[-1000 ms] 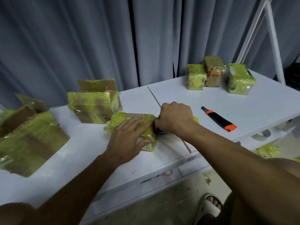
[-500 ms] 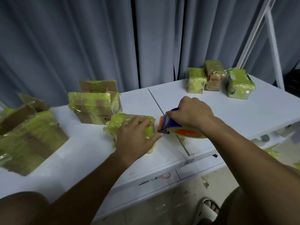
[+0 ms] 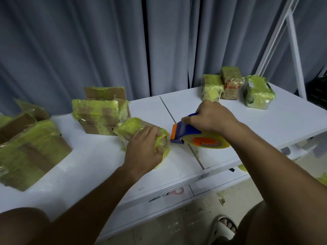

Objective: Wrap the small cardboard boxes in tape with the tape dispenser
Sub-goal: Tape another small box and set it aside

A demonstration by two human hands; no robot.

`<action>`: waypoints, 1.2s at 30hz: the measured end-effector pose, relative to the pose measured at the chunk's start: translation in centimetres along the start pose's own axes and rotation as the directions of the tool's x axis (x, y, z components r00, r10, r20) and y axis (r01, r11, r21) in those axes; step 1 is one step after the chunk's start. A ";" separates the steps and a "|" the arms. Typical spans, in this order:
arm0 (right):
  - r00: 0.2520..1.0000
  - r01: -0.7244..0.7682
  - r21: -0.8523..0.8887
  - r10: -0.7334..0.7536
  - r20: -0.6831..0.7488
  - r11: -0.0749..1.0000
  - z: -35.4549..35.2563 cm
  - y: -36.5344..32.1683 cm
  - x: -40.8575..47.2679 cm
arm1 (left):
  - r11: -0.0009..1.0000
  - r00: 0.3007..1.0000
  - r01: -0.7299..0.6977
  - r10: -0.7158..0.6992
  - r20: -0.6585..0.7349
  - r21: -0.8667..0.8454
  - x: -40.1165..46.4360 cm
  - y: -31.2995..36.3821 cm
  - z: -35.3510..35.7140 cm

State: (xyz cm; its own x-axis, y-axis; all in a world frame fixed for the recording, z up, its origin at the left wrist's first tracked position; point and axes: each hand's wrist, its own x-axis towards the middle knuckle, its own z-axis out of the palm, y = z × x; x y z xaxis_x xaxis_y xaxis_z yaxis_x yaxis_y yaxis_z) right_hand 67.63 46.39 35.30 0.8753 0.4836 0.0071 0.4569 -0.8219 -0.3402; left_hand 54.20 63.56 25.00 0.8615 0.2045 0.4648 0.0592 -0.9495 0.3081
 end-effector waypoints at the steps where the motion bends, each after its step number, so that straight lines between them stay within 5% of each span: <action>1: 1.000 -0.011 0.001 0.011 -0.014 1.000 -0.2 0.1 0.0 | 1.000 1.000 0.003 -0.003 0.011 -0.016 -0.1 0.0 -0.1; 10: 0.998 0.024 0.239 -0.038 0.054 0.971 -4.1 0.5 -1.2 | 0.976 0.984 0.062 -0.025 0.176 -0.207 -1.2 -0.4 -2.7; 19: 0.973 0.098 0.436 -0.179 0.149 0.895 -4.9 -0.7 -2.6 | 0.953 0.987 0.093 -0.050 0.156 -0.288 -2.4 -1.8 -4.4; 27: 0.935 0.166 0.529 -0.303 0.185 0.832 -4.1 -2.3 -2.3 | 0.734 0.931 0.365 -0.287 0.226 -0.573 -1.1 -1.5 -6.2; 36: 0.919 0.188 0.562 -0.346 0.188 0.805 -3.0 -3.6 -1.5 | 0.512 0.829 0.559 -0.378 0.413 -0.652 -0.6 -1.5 -7.6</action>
State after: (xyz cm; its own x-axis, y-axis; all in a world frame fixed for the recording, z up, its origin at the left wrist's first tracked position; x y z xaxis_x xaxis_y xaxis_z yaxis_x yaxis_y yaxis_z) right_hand 65.14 47.71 39.32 0.6169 0.7853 -0.0523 0.4433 -0.4016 -0.8014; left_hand 49.81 66.72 30.57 0.8998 0.4299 -0.0740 0.1825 -0.2169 0.9590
